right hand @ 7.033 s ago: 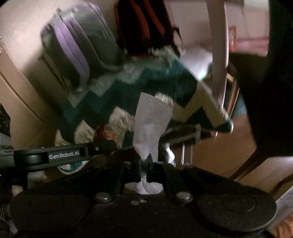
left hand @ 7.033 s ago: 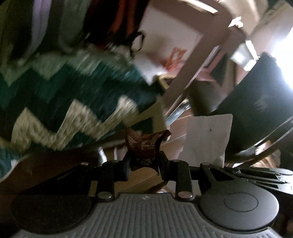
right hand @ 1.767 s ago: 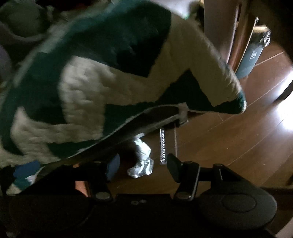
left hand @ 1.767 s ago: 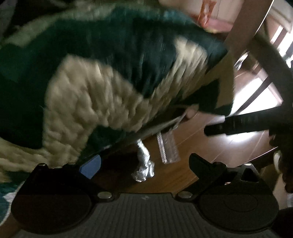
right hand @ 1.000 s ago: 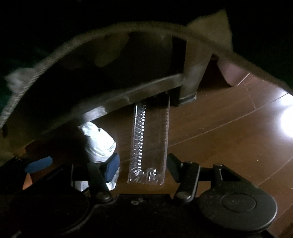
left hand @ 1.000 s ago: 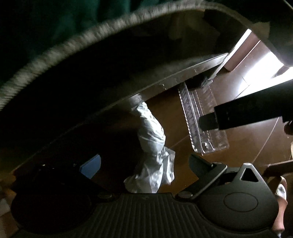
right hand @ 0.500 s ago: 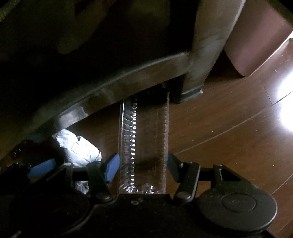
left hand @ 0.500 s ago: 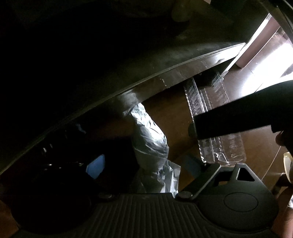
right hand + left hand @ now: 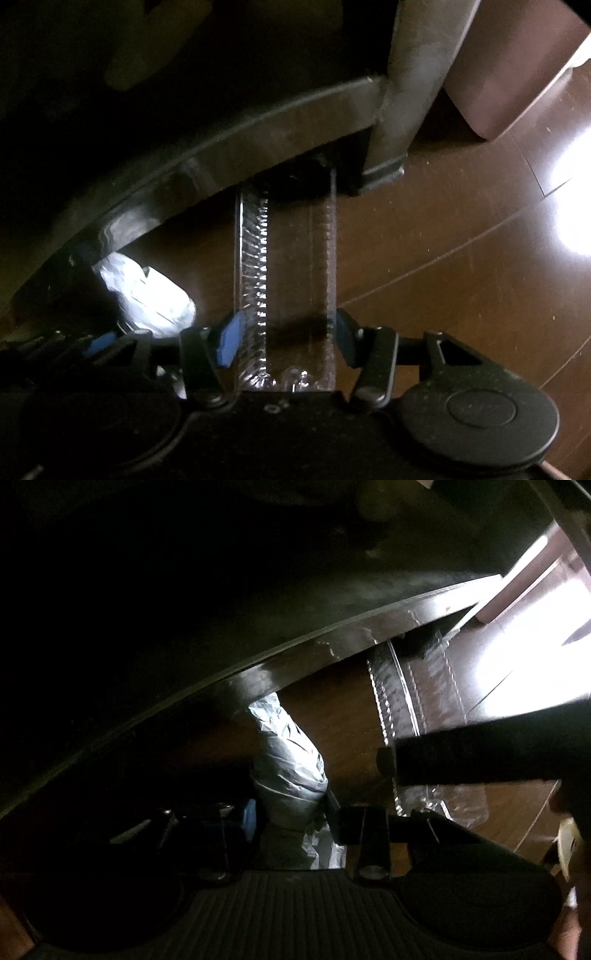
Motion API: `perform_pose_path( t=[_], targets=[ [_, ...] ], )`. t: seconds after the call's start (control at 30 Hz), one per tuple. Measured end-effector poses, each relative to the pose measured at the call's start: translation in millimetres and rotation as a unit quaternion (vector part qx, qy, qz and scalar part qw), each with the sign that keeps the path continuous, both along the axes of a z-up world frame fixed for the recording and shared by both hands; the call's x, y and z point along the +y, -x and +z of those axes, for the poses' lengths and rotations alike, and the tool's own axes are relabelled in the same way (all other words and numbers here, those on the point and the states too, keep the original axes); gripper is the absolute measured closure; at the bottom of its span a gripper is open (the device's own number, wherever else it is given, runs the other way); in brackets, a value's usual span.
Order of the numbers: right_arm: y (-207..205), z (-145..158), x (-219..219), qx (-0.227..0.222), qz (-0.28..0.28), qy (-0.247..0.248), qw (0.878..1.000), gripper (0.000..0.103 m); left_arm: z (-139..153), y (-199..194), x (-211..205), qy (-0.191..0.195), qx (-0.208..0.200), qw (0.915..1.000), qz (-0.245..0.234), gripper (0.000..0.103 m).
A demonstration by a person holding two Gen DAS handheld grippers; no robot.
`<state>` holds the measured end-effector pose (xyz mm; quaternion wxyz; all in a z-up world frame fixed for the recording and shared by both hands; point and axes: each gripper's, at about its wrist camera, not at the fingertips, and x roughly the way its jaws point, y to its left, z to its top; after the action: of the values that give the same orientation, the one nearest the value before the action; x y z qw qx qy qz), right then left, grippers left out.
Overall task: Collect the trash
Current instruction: 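Grasp the crumpled foil with the left gripper while the right grasps the clear plastic tray, then lift foil and plastic tray and carry them over the green bin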
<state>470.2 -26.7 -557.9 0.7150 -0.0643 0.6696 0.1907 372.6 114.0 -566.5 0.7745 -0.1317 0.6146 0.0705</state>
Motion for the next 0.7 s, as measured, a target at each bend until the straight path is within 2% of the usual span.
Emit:
perform_pose_path(
  t=[0.13,0.4,0.53,0.7],
  targets=[
    [7.7,2.5,-9.3,0.005,-0.020,-0.002,1.000,0.063,4.3,4.3,3.8,0.015,0.006,0.9997,0.018,0.069],
    [40.0,21.7,-28.3,0.044,-0.061,0.013,0.997,0.065,30.2,35.4,-4.3,0.045,0.028,0.9983,0.023,0.070],
    [54.1,50.4,-30.4,0.049,-0.066,0.023,0.996,0.065,60.9,56.3,-18.9,0.059,0.034,0.9971,0.034,0.070],
    [76.1,100.4,-23.9,0.028,-0.053,0.016,0.998,0.065,117.1,71.4,-21.6,0.051,0.012,0.9981,0.032,0.070]
  ],
)
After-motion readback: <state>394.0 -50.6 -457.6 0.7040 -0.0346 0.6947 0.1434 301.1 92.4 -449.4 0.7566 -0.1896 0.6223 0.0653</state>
